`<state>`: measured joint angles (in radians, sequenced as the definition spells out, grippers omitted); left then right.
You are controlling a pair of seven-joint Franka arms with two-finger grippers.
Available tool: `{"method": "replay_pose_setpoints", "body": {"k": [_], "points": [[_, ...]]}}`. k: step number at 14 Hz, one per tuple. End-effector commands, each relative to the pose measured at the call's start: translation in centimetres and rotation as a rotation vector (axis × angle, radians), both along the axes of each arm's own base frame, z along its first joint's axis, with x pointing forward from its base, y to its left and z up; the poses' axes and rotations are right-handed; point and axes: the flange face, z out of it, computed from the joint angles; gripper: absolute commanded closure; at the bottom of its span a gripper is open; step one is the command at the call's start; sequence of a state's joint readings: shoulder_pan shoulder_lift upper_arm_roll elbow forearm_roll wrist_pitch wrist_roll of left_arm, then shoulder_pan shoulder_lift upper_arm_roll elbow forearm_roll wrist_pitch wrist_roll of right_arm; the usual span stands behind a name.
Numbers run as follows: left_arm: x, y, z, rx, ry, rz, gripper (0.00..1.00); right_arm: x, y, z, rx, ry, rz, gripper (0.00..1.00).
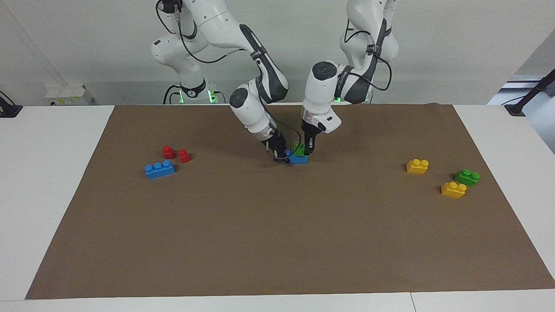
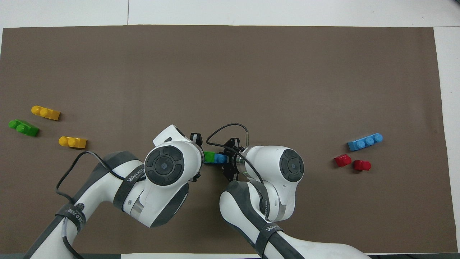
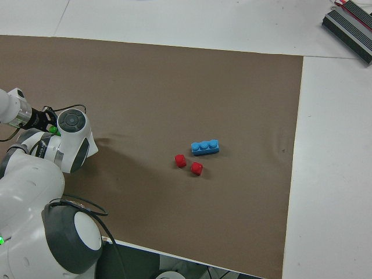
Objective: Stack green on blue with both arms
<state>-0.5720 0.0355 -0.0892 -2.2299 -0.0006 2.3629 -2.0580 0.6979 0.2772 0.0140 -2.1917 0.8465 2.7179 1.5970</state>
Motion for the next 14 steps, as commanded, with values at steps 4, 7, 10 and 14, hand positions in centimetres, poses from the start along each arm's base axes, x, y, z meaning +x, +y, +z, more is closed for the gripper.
{"method": "replay_pose_setpoints", "body": {"k": [4, 7, 10, 14], "points": [[-2.3, -0.4, -3.5, 0.052, 0.032, -0.03, 1.0, 0.0, -0.7, -0.5, -0.007, -0.018, 0.001, 1.0], [-3.0, -0.9, -4.5, 0.061, 0.045, -0.037, 1.0, 0.0, -0.7, -0.5, -0.007, -0.018, 0.001, 1.0], [-2.4, -1.0, -5.2, 0.075, 0.034, -0.042, 1.0, 0.2, -0.9, -0.5, -0.007, -0.018, -0.004, 1.0], [0.3, 0.9, -1.8, 0.072, -0.011, -0.062, 0.0, 1.0, -1.9, -0.4, -0.003, -0.007, -0.025, 0.31]]}}
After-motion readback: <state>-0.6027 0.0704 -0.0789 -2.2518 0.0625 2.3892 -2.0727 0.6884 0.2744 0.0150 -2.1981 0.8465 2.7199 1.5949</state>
